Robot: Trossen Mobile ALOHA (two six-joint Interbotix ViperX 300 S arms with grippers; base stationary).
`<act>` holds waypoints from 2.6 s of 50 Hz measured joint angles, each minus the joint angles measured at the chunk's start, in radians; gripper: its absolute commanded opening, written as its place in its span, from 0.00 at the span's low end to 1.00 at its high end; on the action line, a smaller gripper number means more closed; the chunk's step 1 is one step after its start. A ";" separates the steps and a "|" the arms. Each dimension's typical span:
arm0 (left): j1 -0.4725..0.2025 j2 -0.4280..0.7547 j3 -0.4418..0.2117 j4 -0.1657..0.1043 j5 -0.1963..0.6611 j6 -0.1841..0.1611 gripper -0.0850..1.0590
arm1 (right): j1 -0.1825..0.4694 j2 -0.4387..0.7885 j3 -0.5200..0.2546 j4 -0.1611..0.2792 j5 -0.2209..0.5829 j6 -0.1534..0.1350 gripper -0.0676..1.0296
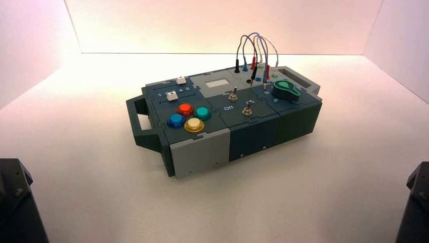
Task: Flip the bottom switch off with the left gripper.
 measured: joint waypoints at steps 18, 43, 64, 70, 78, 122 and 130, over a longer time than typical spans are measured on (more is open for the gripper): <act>0.000 -0.005 0.000 0.000 0.000 0.000 0.05 | 0.000 0.009 0.000 0.000 -0.002 0.000 0.04; -0.021 0.015 0.000 -0.002 0.002 0.000 0.05 | 0.000 0.025 -0.002 0.012 -0.003 0.000 0.04; -0.390 0.354 -0.058 -0.009 0.084 0.000 0.05 | 0.006 0.278 -0.140 0.049 -0.018 -0.012 0.04; -0.425 0.445 -0.094 -0.008 0.133 0.002 0.05 | 0.017 0.425 -0.216 0.051 -0.014 -0.014 0.04; -0.431 0.515 -0.120 -0.008 0.183 0.017 0.05 | 0.048 0.586 -0.318 0.052 0.025 -0.015 0.04; -0.836 1.189 -0.390 -0.028 0.377 0.084 0.05 | 0.147 1.213 -0.785 0.055 0.181 -0.034 0.04; -0.838 1.227 -0.391 -0.028 0.380 0.097 0.05 | 0.146 1.296 -0.874 0.055 0.215 -0.038 0.04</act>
